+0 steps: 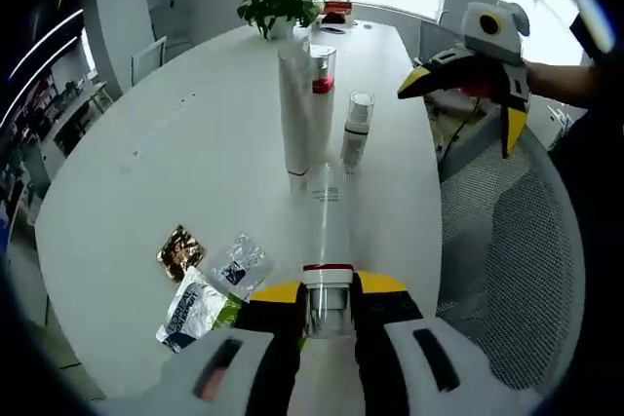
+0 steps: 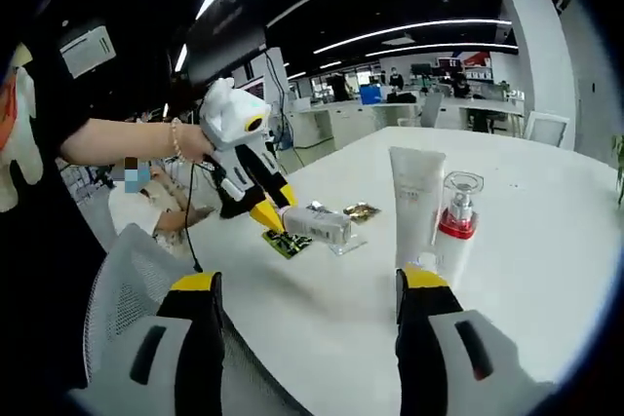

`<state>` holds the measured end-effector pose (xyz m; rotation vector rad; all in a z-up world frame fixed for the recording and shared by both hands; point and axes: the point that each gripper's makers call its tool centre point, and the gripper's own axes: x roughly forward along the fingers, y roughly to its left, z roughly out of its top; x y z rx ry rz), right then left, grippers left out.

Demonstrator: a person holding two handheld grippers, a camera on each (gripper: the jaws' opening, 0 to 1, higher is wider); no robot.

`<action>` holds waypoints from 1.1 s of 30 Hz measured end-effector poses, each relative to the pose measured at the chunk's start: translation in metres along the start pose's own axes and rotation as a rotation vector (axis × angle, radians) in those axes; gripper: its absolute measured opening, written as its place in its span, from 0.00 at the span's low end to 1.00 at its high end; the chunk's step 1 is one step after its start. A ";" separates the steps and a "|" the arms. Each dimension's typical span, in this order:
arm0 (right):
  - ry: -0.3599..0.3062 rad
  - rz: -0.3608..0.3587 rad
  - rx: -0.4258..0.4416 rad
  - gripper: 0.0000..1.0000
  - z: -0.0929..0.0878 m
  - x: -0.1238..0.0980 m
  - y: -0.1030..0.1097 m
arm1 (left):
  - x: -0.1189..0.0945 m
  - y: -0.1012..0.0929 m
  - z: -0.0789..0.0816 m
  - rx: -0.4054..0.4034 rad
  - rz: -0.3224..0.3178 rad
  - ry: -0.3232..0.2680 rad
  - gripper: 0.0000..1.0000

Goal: Arrange the skincare products in the storage area until every visible bottle or jar stands upright without overlapping.

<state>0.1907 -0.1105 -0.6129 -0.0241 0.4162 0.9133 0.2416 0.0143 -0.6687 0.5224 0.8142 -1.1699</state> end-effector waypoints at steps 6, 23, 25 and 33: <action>0.031 0.081 -0.063 0.65 0.005 0.014 0.012 | -0.008 -0.026 -0.005 0.021 -0.030 0.007 0.24; 0.166 0.373 -0.281 0.40 0.013 0.049 0.064 | -0.046 -0.077 0.014 0.128 -0.106 0.025 0.24; 0.182 0.397 -0.287 0.36 0.012 0.047 0.068 | -0.047 -0.081 0.015 0.129 -0.113 0.026 0.24; 0.286 0.491 -0.423 0.30 0.000 0.047 0.078 | -0.048 -0.087 0.027 0.131 -0.145 0.004 0.24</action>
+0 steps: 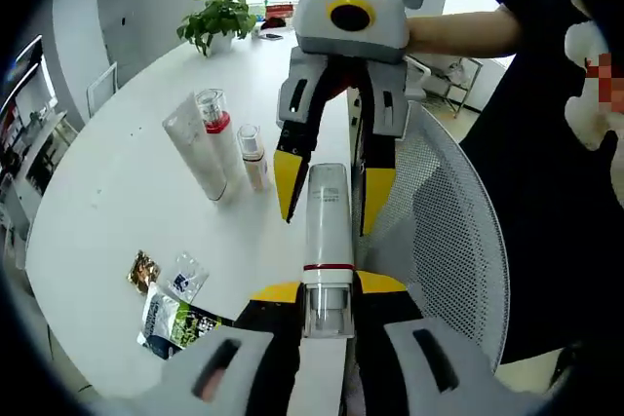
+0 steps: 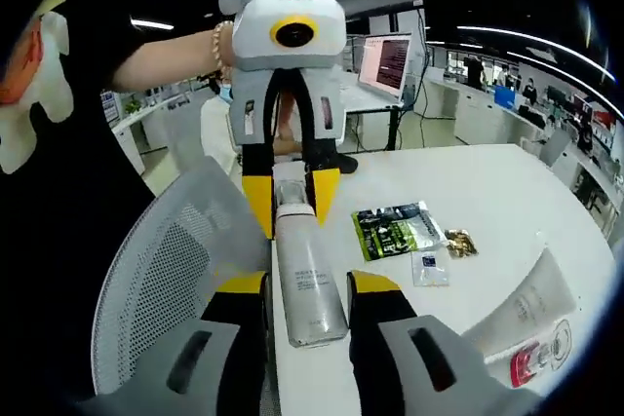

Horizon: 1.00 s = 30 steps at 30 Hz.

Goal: Arrange the skincare products in the storage area until every visible bottle or jar stands upright without overlapping.

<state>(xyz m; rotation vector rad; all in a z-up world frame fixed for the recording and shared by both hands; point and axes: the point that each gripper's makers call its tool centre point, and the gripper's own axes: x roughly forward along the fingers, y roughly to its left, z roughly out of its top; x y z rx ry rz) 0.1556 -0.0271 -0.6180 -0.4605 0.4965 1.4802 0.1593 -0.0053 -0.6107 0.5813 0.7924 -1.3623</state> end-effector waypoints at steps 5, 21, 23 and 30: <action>-0.015 0.009 -0.012 0.25 0.002 0.000 -0.001 | -0.005 -0.003 0.011 0.022 -0.020 -0.035 0.24; -0.369 -0.028 0.308 0.22 0.021 -0.035 -0.005 | -0.039 0.018 0.079 -0.175 0.002 -0.503 0.36; -0.467 -0.049 0.380 0.22 0.028 -0.047 -0.011 | -0.049 0.025 0.087 -0.235 0.014 -0.592 0.39; -0.747 -0.036 0.544 0.22 0.053 -0.075 -0.018 | -0.070 0.027 0.108 -0.365 -0.020 -0.820 0.41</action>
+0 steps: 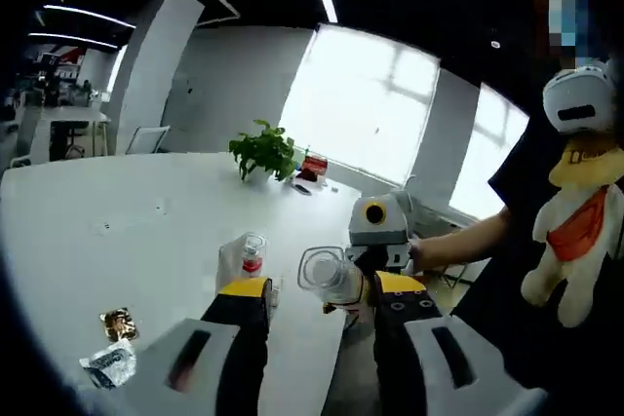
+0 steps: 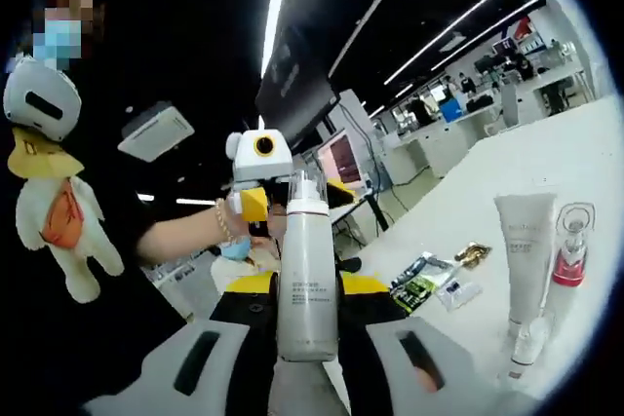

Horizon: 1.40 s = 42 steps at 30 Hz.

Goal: Arrange the skincare products in the storage area until every visible bottle or jar stands upright without overlapping.

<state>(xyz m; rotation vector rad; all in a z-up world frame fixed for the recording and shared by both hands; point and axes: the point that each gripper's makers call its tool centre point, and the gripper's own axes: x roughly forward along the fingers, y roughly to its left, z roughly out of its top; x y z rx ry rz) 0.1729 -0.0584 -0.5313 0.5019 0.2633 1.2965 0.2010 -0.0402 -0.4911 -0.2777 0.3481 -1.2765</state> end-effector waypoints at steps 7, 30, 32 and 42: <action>-0.100 0.040 0.040 0.22 0.012 0.012 0.014 | 0.010 -0.023 0.017 -0.077 -0.041 -0.132 0.38; -0.177 -0.190 -0.169 0.26 0.050 0.027 -0.003 | 0.002 0.003 0.044 -0.109 0.238 -0.262 0.20; -0.136 -0.246 -0.230 0.26 0.053 0.027 -0.003 | -0.002 0.007 0.050 -0.065 0.297 -0.252 0.20; 0.029 -0.538 -0.544 0.25 0.068 0.026 -0.010 | -0.012 0.020 0.069 0.046 0.571 -0.191 0.19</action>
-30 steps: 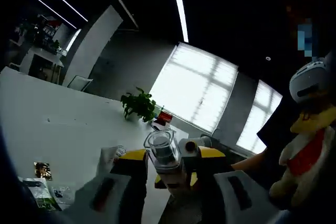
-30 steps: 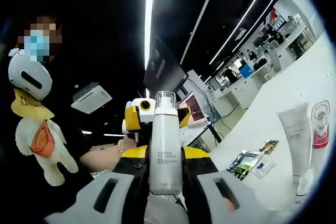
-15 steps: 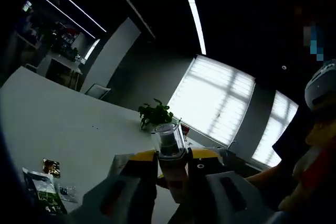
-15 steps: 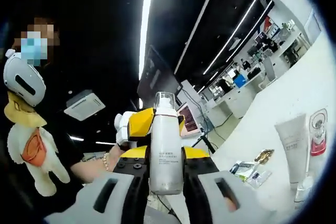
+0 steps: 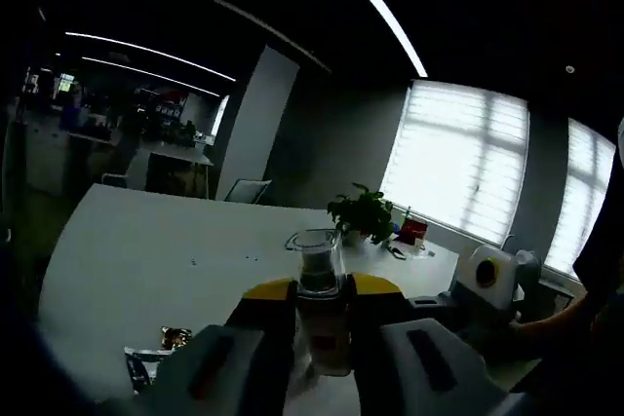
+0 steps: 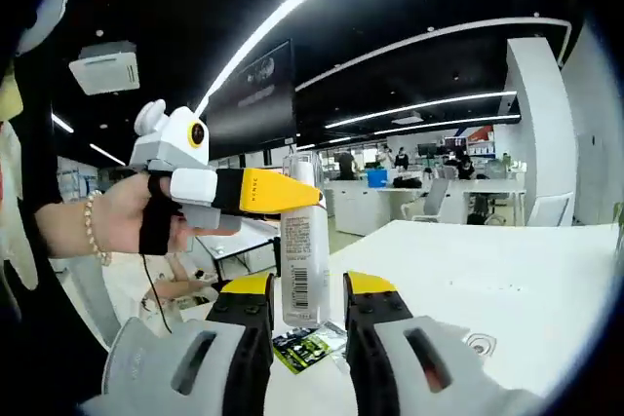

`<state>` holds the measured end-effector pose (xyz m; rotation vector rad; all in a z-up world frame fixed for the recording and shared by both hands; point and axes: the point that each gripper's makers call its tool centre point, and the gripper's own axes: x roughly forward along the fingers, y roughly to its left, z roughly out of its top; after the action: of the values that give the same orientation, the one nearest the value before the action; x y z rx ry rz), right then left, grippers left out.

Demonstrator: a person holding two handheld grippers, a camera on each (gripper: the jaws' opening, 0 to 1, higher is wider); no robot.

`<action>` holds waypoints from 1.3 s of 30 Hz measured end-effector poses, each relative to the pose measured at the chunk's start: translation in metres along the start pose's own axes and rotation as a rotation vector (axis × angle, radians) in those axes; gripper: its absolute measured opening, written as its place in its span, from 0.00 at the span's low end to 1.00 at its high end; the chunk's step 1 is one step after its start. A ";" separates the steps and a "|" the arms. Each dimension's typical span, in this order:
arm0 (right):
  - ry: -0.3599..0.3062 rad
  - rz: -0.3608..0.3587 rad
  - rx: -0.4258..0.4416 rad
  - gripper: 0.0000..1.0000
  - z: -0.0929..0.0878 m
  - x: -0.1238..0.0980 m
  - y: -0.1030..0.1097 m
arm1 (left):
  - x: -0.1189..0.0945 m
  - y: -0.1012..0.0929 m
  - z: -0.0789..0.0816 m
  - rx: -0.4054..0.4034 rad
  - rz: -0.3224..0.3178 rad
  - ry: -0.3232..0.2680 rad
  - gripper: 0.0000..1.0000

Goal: Arrange the skincare products in the storage area until every visible bottle or jar stands upright without overlapping.

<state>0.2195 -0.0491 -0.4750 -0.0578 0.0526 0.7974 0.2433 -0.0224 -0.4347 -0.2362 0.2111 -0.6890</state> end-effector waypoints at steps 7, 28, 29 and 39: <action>0.003 -0.074 -0.062 0.25 0.006 0.008 0.003 | 0.006 -0.007 -0.004 0.027 0.097 0.004 0.19; -0.106 0.231 0.436 0.19 0.013 -0.015 0.020 | 0.000 -0.055 0.005 0.224 -0.139 0.030 0.22; -0.104 0.245 0.431 0.19 0.013 -0.016 0.022 | -0.001 -0.057 0.005 0.236 -0.164 0.037 0.23; -0.117 0.471 0.366 0.19 0.022 -0.037 0.044 | -0.023 -0.074 0.004 0.147 -0.470 0.115 0.23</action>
<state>0.1623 -0.0435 -0.4523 0.3598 0.1029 1.2482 0.1828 -0.0627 -0.4071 -0.1035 0.2157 -1.1814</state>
